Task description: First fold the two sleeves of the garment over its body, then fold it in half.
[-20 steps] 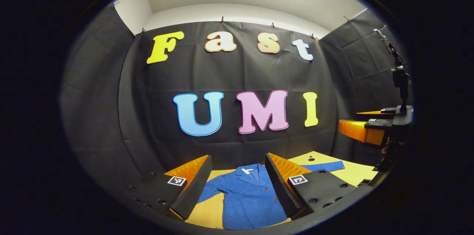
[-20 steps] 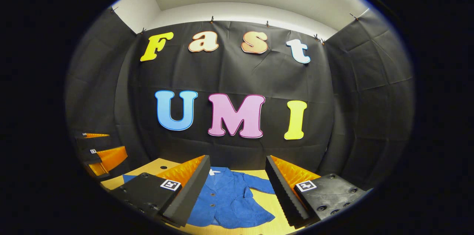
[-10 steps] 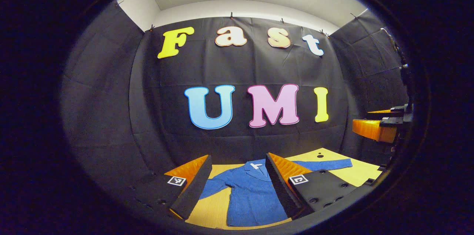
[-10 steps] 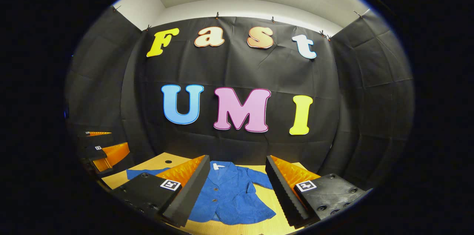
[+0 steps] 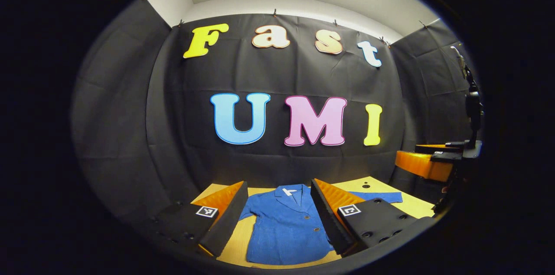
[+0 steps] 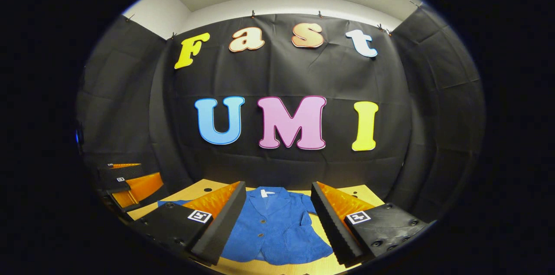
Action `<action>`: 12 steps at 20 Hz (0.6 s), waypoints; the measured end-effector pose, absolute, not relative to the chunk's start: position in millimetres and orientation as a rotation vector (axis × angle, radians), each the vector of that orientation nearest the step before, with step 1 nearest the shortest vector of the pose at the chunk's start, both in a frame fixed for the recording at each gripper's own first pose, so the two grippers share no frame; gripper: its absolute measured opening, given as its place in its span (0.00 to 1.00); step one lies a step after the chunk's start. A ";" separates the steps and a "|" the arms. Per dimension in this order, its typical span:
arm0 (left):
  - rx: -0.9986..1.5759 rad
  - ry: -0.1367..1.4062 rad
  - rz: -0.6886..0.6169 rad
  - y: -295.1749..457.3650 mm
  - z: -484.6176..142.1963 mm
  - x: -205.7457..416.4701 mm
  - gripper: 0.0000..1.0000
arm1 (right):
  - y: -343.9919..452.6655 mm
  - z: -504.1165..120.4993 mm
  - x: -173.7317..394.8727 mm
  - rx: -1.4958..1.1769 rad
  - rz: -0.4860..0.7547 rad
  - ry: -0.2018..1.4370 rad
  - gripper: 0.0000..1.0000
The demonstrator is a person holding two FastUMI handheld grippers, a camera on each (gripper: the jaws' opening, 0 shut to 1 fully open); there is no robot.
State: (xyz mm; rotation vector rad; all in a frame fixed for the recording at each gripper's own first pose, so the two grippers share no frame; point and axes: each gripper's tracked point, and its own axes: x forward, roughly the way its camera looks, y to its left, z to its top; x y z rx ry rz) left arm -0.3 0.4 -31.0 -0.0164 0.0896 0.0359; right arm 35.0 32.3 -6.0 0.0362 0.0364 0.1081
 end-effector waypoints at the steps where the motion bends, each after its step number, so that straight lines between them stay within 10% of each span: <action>1: -0.010 0.087 0.037 -4.1 -30.6 1.3 0.83 | 31.8 -9.5 41.7 0.034 0.117 0.040 0.96; 12: 0.006 0.104 0.086 -42.9 -43.5 31.6 0.83 | -5.7 -79.0 159.6 -0.020 0.141 0.140 0.96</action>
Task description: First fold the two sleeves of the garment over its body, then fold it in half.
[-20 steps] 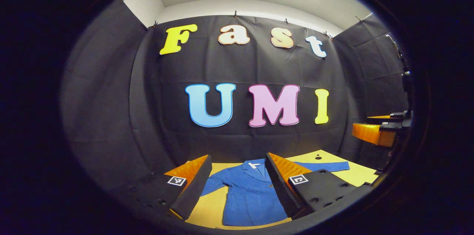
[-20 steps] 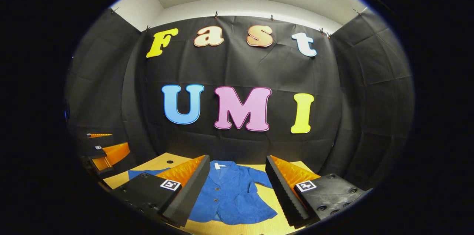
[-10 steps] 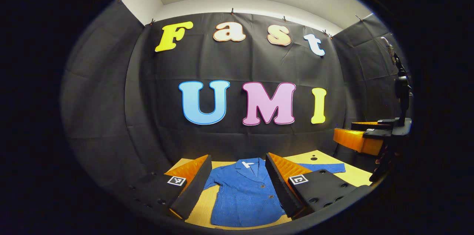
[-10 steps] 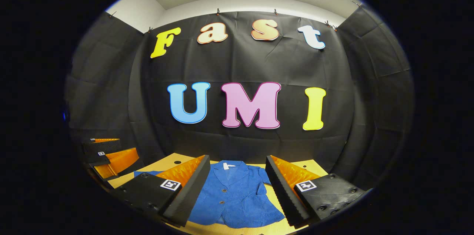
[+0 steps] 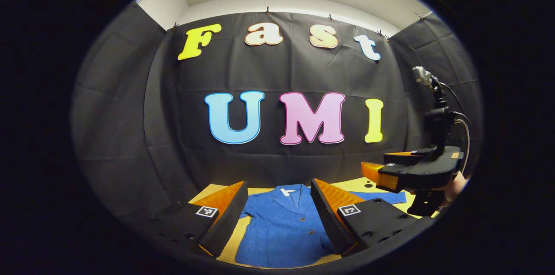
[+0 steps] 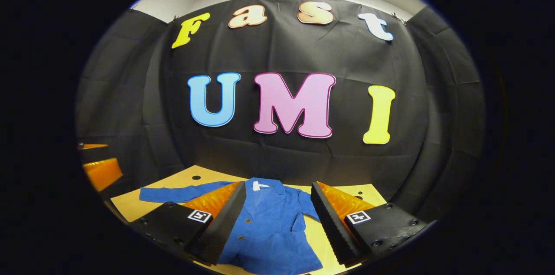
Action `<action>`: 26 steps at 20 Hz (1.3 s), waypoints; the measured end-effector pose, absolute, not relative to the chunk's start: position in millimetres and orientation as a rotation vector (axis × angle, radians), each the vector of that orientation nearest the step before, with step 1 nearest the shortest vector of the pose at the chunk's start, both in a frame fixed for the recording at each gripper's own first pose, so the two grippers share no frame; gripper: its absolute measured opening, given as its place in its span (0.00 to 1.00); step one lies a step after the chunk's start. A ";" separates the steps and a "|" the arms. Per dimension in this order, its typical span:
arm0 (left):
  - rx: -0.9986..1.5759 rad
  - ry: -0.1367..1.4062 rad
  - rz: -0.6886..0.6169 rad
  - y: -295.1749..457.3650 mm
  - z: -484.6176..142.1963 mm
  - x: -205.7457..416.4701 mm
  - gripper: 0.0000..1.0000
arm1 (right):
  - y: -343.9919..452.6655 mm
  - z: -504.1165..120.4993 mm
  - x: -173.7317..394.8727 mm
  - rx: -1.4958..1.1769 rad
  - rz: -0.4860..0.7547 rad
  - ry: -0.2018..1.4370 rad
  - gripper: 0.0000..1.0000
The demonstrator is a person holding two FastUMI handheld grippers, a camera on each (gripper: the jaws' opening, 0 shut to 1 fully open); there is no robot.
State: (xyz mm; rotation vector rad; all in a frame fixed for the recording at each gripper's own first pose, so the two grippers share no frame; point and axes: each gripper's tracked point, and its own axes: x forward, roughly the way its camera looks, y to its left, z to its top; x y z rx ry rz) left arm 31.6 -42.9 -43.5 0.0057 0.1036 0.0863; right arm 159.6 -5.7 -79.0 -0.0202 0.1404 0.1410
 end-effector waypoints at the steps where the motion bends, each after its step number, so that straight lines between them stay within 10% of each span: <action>1: 0.009 0.109 0.098 -45.3 -46.4 35.1 0.83 | -12.5 -86.6 170.5 -0.024 0.137 0.151 0.96; 16: 0.024 0.207 0.072 -99.5 -64.9 100.4 0.83 | -194.6 -234.7 276.2 -0.005 -0.192 0.415 0.97; 26: 0.036 0.282 -0.035 -150.0 -89.8 130.9 0.83 | -366.2 -366.5 214.4 0.153 -0.612 0.807 0.98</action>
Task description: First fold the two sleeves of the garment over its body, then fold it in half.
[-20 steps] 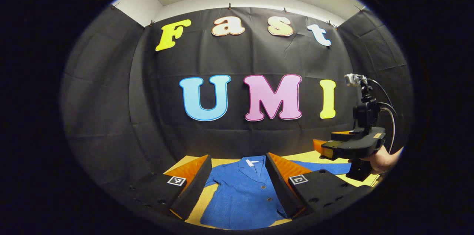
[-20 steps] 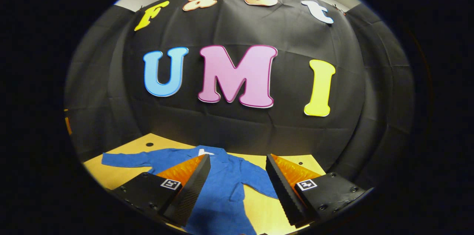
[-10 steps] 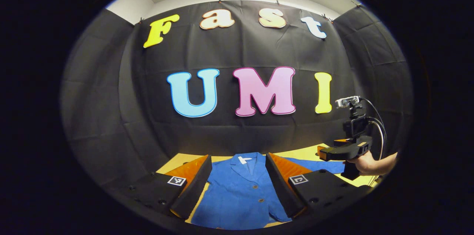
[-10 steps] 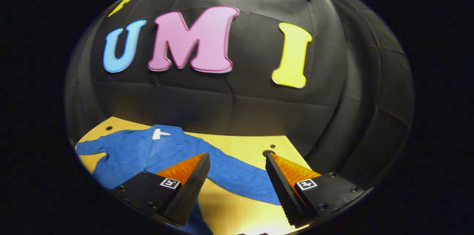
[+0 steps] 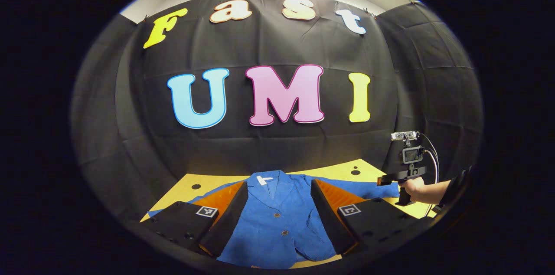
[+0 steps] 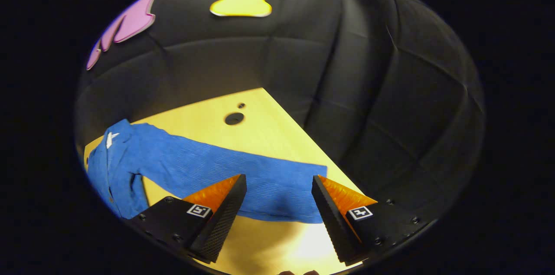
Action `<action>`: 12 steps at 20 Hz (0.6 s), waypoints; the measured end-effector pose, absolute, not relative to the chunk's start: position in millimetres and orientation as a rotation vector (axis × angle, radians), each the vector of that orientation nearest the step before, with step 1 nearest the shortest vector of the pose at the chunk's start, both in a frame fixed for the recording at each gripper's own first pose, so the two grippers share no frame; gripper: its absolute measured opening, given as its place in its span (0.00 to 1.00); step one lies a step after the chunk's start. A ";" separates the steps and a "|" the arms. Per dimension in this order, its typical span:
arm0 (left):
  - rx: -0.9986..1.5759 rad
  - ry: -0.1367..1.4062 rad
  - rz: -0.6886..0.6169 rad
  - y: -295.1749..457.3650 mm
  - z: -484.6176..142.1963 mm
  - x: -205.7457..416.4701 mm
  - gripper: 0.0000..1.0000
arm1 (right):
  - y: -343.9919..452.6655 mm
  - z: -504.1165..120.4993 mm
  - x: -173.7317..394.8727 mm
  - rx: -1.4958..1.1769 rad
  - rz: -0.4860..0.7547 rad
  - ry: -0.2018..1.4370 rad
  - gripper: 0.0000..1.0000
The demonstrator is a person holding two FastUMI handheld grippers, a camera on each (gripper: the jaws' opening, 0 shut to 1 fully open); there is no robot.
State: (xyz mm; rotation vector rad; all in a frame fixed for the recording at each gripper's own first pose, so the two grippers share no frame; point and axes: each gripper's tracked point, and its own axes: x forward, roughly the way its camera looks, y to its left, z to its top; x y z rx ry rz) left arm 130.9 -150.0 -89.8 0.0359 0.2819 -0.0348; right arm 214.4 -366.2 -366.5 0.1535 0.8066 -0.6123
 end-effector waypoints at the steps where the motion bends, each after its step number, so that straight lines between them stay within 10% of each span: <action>1: 0.023 0.294 -0.037 -152.4 -94.0 132.6 0.83 | -377.0 -375.6 208.1 0.178 -0.641 0.831 0.98; 9: 0.019 0.311 -0.067 -163.7 -98.4 149.3 0.83 | -388.3 -414.4 192.8 0.328 -0.657 0.951 1.00; 12: 0.016 0.296 -0.064 -161.5 -96.0 152.6 0.83 | -389.3 -409.9 189.3 0.335 -0.629 0.974 0.84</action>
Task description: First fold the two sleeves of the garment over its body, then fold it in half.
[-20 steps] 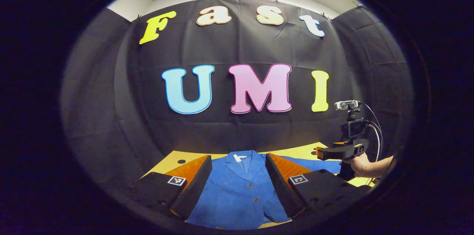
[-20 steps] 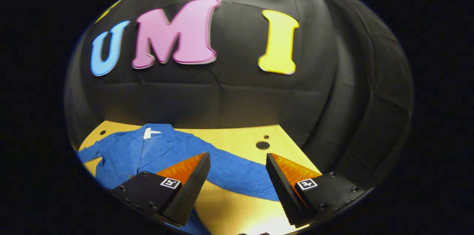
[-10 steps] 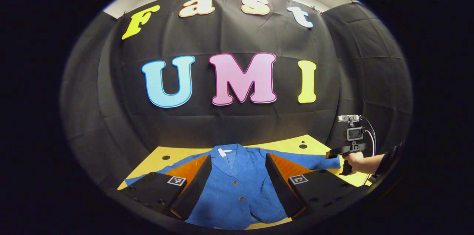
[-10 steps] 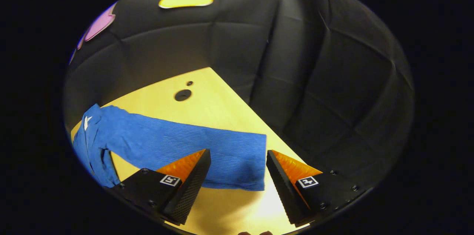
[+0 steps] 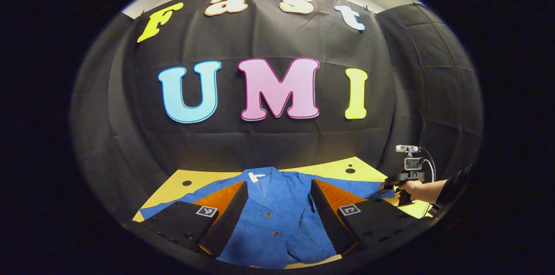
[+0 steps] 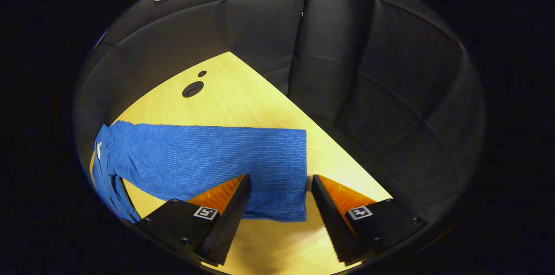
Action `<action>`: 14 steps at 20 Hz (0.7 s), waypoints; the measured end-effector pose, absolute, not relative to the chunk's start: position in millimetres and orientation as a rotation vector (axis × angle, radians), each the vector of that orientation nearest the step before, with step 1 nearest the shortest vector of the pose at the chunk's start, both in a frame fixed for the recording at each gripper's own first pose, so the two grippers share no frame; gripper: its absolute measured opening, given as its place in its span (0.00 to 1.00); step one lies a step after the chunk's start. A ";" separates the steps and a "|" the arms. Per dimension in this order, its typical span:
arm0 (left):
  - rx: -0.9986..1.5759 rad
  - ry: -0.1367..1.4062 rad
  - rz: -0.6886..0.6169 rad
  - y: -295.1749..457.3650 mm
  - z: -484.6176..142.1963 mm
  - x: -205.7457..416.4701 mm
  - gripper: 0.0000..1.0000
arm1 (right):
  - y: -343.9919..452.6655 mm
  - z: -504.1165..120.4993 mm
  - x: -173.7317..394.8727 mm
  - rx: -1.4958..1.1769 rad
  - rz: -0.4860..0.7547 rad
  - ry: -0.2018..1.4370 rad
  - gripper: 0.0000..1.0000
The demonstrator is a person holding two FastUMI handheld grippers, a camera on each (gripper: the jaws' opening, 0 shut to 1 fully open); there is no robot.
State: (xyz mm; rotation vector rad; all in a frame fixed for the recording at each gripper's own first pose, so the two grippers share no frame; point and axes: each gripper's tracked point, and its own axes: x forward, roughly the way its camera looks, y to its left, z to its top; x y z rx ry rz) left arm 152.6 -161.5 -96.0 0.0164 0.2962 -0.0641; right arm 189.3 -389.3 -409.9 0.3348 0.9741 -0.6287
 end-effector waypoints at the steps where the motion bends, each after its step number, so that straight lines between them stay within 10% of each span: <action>1: 0.012 0.296 -0.060 -160.0 -96.3 152.7 0.83 | -390.2 -407.4 188.3 0.348 -0.636 0.975 0.79; 5: 0.000 0.303 -0.031 -147.7 -97.5 143.7 0.83 | -377.2 -412.1 197.0 0.415 -0.597 0.971 0.17; 7: -0.005 0.311 -0.011 -138.1 -100.5 140.4 0.83 | -370.4 -412.2 199.6 0.441 -0.551 0.965 0.05; 14: -0.016 0.325 0.058 -107.6 -105.3 130.1 0.83 | -324.8 -347.4 255.7 0.462 -0.437 0.794 0.05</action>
